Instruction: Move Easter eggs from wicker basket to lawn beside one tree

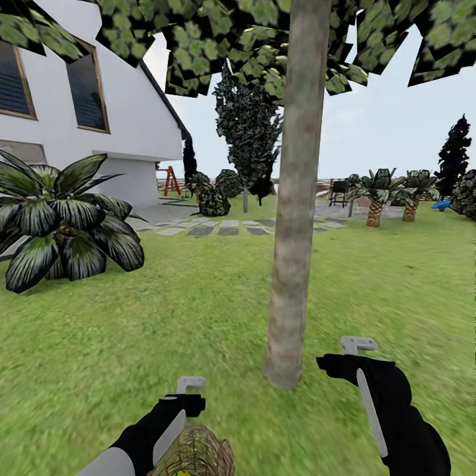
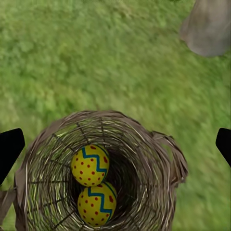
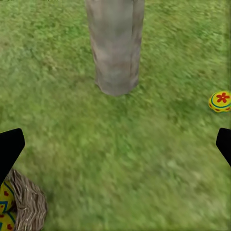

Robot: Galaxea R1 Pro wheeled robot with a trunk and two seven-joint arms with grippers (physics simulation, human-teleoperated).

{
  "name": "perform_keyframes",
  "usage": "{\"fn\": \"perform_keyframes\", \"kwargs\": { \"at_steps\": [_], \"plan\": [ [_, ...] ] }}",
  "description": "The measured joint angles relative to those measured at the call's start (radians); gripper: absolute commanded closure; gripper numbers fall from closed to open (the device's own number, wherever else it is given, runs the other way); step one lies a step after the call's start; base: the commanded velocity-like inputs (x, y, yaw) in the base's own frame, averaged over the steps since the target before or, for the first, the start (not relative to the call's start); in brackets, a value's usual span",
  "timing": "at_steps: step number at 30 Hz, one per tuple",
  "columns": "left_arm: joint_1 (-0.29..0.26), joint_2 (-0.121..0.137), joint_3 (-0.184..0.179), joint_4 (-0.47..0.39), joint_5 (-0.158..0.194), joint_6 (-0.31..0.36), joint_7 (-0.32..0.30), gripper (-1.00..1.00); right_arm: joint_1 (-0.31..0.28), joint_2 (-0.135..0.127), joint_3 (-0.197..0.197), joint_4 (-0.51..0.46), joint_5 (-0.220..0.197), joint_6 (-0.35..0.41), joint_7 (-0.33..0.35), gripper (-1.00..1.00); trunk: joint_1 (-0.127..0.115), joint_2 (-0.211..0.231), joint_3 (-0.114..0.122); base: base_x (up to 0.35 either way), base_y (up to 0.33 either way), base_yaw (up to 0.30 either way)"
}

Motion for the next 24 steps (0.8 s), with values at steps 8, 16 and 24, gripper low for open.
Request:
{"fn": "perform_keyframes", "kwargs": {
  "at_steps": [8,16,24],
  "plan": [
    [0.000,0.000,0.000,-0.001,-0.001,0.000,0.000,-1.00,0.000,-0.001,-0.001,0.000,0.000,0.000,0.000,-1.00,0.000,0.000,0.000,0.118,0.043,-0.022],
    [0.001,-0.001,-0.001,-0.001,-0.002,-0.001,0.003,-1.00,0.000,-0.001,-0.003,0.000,0.000,0.000,0.001,-1.00,0.000,0.000,0.000,0.158,0.010,-0.003],
    [0.000,0.000,-0.002,-0.001,-0.002,-0.002,0.003,-1.00,0.000,-0.001,-0.003,0.000,0.001,0.000,0.002,-1.00,0.000,0.000,0.000,0.193,-0.056,0.000]
  ]
}}
